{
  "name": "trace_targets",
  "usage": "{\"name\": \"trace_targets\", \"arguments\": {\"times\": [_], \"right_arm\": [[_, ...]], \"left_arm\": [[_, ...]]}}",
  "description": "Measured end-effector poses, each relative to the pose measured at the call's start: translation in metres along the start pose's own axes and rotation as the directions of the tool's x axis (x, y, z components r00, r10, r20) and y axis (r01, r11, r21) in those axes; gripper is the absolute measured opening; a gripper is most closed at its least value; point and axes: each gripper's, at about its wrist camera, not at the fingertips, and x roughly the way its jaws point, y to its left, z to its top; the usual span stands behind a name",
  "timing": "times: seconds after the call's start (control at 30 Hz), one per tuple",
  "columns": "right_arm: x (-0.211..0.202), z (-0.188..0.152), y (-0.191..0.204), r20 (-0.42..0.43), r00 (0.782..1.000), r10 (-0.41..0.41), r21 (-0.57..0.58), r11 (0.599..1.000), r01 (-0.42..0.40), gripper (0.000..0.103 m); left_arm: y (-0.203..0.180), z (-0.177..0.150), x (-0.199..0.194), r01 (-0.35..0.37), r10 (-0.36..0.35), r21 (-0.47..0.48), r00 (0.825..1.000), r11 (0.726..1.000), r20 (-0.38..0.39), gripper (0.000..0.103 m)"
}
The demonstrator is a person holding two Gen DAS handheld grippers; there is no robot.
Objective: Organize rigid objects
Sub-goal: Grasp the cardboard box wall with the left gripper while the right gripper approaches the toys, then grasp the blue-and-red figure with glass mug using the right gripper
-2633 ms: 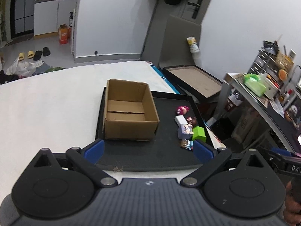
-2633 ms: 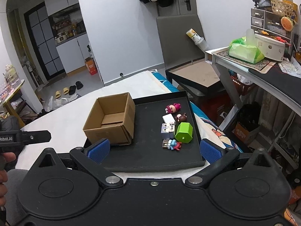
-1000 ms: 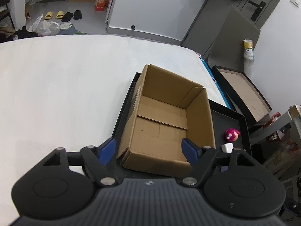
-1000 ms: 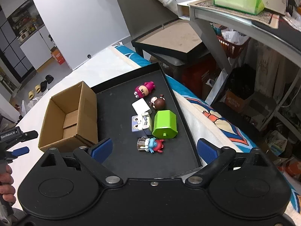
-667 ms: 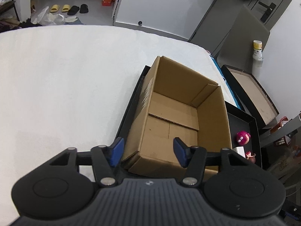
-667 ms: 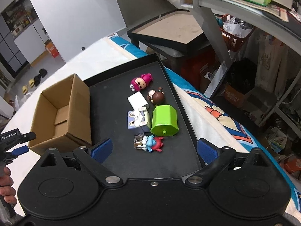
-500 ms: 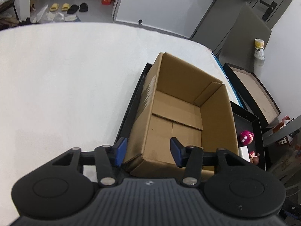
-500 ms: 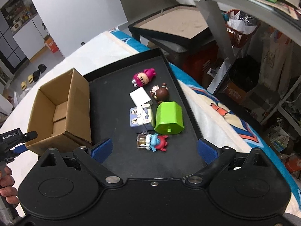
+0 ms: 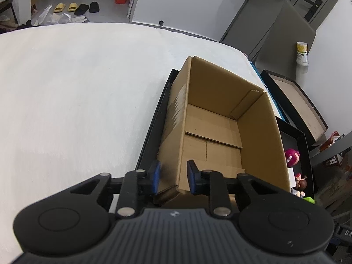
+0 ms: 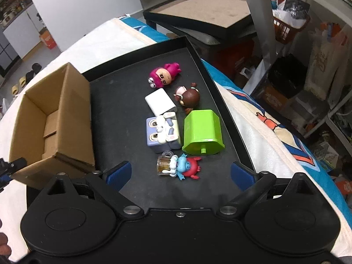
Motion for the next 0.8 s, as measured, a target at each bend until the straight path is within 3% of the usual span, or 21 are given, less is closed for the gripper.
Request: {"name": "trace_targets", "arguments": {"times": [0.2, 0.8], "right_arm": [[0.014, 0.005, 0.002, -0.029, 0.999, -0.015, 0.005, 1.000, 0.015, 0.097], [0.068, 0.010, 0.013, -0.150, 0.985, -0.083, -0.039, 0.996, 0.078, 0.096]], "left_arm": [[0.008, -0.001, 0.005, 0.015, -0.015, -0.014, 1.000, 1.000, 0.003, 0.018], [0.001, -0.013, -0.003, 0.063, -0.062, 0.066, 0.998, 0.996, -0.015, 0.018]]}}
